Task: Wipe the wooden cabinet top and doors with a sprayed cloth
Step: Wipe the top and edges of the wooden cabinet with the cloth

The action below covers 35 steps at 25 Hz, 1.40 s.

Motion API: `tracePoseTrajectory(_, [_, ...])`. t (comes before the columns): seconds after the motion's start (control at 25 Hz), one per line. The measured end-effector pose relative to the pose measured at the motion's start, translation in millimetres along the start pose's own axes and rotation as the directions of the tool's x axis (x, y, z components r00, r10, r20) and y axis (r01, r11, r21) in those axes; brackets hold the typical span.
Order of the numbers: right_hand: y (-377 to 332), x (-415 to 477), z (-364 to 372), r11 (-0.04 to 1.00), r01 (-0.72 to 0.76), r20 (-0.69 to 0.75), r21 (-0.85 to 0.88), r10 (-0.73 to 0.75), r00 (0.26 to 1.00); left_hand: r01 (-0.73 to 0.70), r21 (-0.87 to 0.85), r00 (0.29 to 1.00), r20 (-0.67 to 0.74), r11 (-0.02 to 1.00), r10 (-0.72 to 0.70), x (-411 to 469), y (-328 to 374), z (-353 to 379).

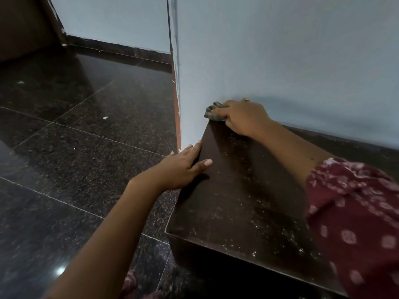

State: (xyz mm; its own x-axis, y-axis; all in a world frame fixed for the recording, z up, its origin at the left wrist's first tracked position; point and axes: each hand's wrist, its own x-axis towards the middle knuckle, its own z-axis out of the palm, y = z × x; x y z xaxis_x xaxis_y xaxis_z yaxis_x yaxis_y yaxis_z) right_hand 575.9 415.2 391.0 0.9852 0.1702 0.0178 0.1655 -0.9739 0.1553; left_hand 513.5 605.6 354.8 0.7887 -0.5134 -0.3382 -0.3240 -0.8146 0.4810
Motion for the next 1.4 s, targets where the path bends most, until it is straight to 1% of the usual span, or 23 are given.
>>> tracePoseTrajectory(0.16, [-6.0, 10.1, 2.9, 0.991, -0.117, 0.027, 0.064, 0.116, 0.993, 0.006, 0.018, 1.000, -0.020, 1.000, -0.006, -1.3, -0.3, 1.4])
tracePoseTrajectory(0.28, [-23.1, -16.7, 2.5, 0.986, -0.135, 0.026, 0.100, 0.133, 0.991, -0.009, -0.059, 0.996, -0.091, 0.998, 0.004, -6.8, 1.6, -0.9])
tracePoseTrajectory(0.4, [-39.0, -54.9, -4.3, 0.988, -0.090, 0.051, 0.123, 0.084, 0.995, -0.024, -0.131, 0.983, -0.185, 0.991, 0.000, -12.4, 4.9, -0.9])
tracePoseTrajectory(0.52, [-59.9, -95.7, -13.1, 0.993, -0.039, 0.051, 0.114, 0.033, 0.998, -0.057, -0.200, 0.970, -0.242, 0.978, 0.007, -15.9, 9.8, 0.2])
tracePoseTrajectory(0.64, [-80.5, -137.4, -21.0, 0.990, 0.047, 0.039, 0.130, -0.053, 0.998, -0.071, -0.271, 0.969, -0.245, 0.960, 0.003, -22.2, 15.4, 1.2])
tracePoseTrajectory(0.76, [-93.7, -174.9, -23.6, 0.980, 0.125, 0.034, 0.153, -0.132, 0.991, -0.042, -0.322, 0.980, -0.196, 0.946, -0.023, -31.9, 21.9, 3.2])
tracePoseTrajectory(0.84, [-100.2, -192.6, -19.9, 0.971, 0.168, 0.020, 0.170, -0.174, 0.985, -0.044, -0.283, 0.984, -0.179, 0.958, -0.007, -37.0, 25.3, 6.4])
tracePoseTrajectory(0.92, [-102.6, -206.4, -17.0, 0.965, 0.223, -0.050, 0.137, -0.218, 0.975, -0.055, -0.211, 0.987, -0.161, 0.976, 0.021, -40.2, 27.4, 11.7])
tracePoseTrajectory(1.0, [-97.4, -220.6, -11.7, 0.964, 0.262, -0.137, 0.051, -0.253, 0.958, -0.052, -0.172, 0.990, -0.141, 0.984, 0.028, -44.0, 27.7, 16.8])
tracePoseTrajectory(1.12, [-85.2, -239.8, -4.2, 0.958, 0.283, -0.168, -0.038, -0.285, 0.944, -0.038, -0.108, 0.990, -0.140, 0.993, 0.023, -49.2, 24.4, 21.0])
tracePoseTrajectory(1.28, [-68.2, -244.1, -9.0, 0.970, 0.239, -0.119, -0.038, -0.242, 0.963, -0.014, -0.003, 0.989, -0.149, 1.000, 0.013, -51.1, 20.0, 25.3])
tracePoseTrajectory(1.36, [-67.9, -235.0, -16.0, 0.978, 0.206, -0.055, 0.008, -0.206, 0.977, -0.013, -0.013, 0.982, -0.187, 1.000, 0.010, -48.9, 22.5, 25.0])
tracePoseTrajectory(1.4, [-66.9, -227.4, -17.5, 0.984, 0.173, -0.012, 0.033, -0.173, 0.985, -0.023, -0.057, 0.978, -0.209, 0.998, 0.010, -47.9, 24.8, 23.9])
